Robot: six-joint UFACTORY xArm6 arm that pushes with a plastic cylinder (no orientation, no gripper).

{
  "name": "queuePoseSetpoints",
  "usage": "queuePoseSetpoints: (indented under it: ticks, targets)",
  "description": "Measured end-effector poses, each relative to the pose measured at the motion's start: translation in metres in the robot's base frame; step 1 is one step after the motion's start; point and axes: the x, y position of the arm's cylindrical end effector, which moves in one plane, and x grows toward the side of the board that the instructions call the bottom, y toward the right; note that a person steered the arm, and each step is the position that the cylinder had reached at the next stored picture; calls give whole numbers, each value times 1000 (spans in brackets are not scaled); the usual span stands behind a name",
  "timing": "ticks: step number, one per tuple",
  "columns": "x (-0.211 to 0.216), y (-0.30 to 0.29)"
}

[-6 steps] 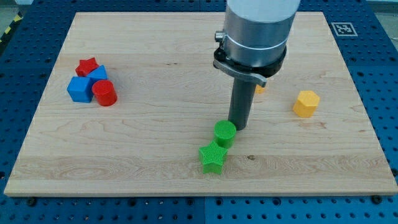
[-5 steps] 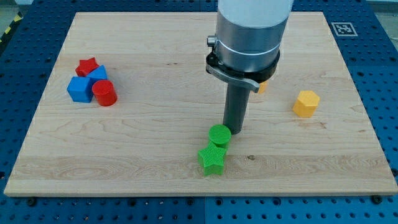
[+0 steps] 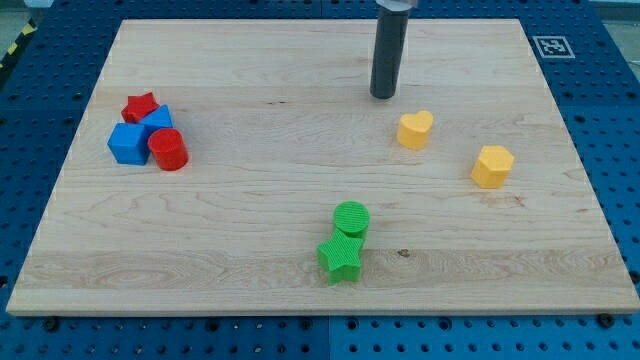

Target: Push the yellow heart down

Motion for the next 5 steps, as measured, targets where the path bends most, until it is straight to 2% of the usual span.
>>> queuePoseSetpoints:
  ticks: [2,4,5]
  targets:
    - [57,15]
    - [57,68]
    - [89,70]
